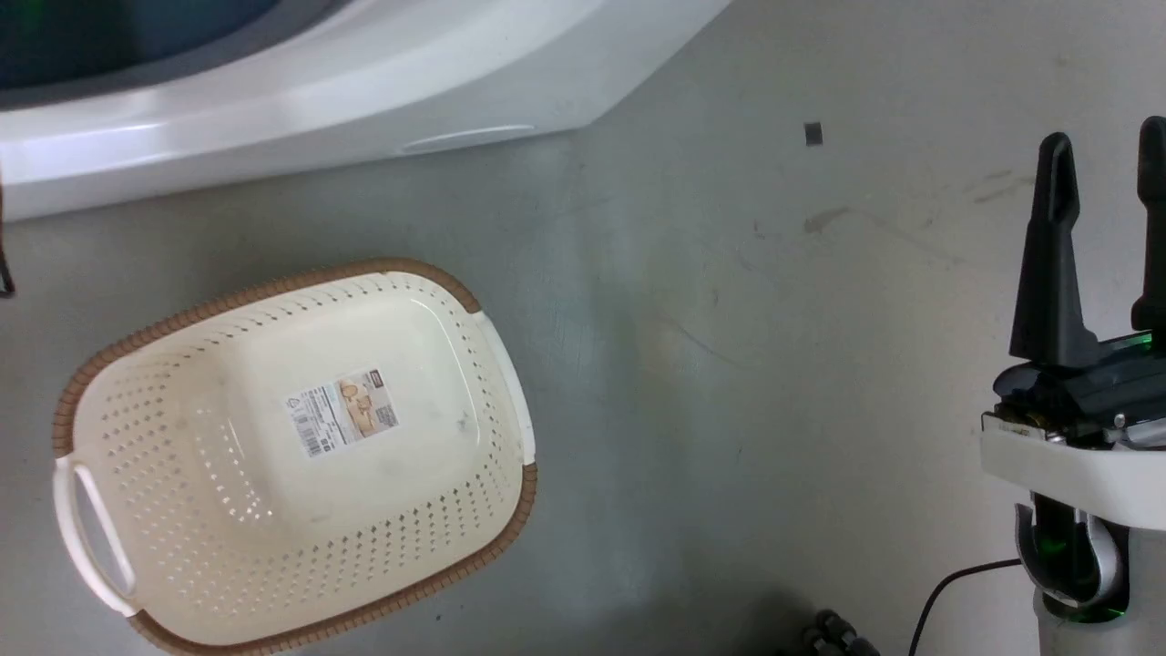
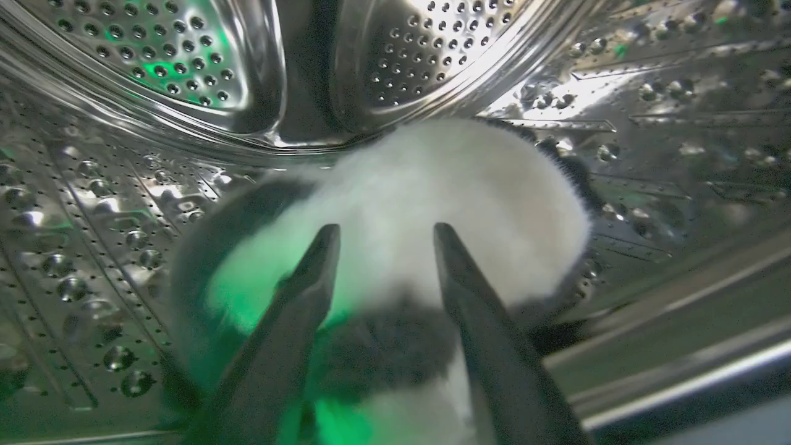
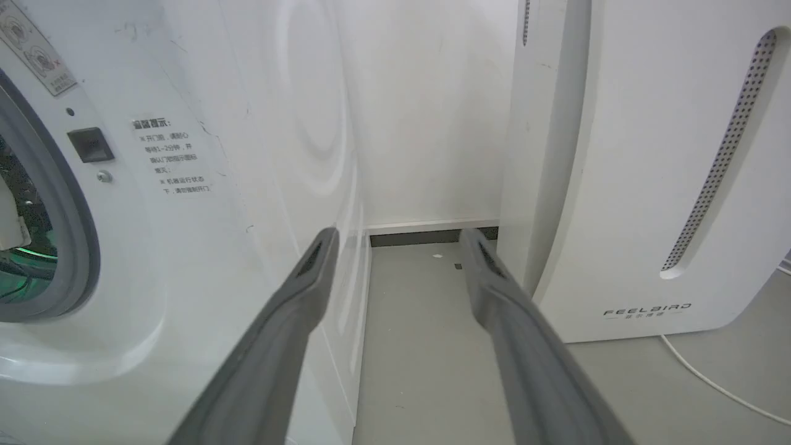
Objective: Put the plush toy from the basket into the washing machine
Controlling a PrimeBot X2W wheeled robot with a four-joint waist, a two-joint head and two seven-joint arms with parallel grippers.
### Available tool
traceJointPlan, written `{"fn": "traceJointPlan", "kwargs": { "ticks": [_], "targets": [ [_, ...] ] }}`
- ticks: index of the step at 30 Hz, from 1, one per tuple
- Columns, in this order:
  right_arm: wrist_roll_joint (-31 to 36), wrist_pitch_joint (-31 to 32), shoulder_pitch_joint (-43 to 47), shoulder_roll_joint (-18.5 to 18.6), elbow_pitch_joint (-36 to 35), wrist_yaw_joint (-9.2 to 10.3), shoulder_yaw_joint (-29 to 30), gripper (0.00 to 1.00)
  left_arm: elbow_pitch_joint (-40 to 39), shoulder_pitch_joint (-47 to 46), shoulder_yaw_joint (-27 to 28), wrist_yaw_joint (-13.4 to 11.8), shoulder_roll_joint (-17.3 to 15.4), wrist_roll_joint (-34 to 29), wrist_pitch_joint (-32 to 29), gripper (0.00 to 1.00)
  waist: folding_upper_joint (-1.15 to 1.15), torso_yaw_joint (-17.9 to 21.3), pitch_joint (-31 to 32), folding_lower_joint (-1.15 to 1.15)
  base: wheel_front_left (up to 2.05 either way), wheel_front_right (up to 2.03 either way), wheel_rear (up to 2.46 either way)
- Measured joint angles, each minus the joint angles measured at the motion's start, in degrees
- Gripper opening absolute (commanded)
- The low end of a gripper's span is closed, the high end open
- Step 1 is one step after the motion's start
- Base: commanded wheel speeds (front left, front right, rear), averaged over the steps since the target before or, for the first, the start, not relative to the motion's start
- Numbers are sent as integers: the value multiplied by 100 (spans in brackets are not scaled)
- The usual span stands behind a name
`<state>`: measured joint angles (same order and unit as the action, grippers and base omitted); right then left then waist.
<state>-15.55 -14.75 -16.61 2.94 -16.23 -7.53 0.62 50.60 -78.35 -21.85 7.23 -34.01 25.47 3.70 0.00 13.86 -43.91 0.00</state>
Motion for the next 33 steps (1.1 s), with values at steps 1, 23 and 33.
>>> {"fn": "traceJointPlan", "kwargs": {
  "ticks": [1,23,33],
  "targets": [
    [16,0,-1,0,13,0,11,100,40,88,-64,1,24,42,100,100,0,-17,63,0,0,0,0],
    [717,0,526,2,515,0,200,100,-2115,3203,641,-702,920,-10,1100,100,0,-827,2352,-1,0,0,0],
    [960,0,1086,1,742,0,289,100,-4087,5566,1199,-1027,1831,-470,1100,100,0,-1363,3214,-2,0,0,0]
  ]
}}
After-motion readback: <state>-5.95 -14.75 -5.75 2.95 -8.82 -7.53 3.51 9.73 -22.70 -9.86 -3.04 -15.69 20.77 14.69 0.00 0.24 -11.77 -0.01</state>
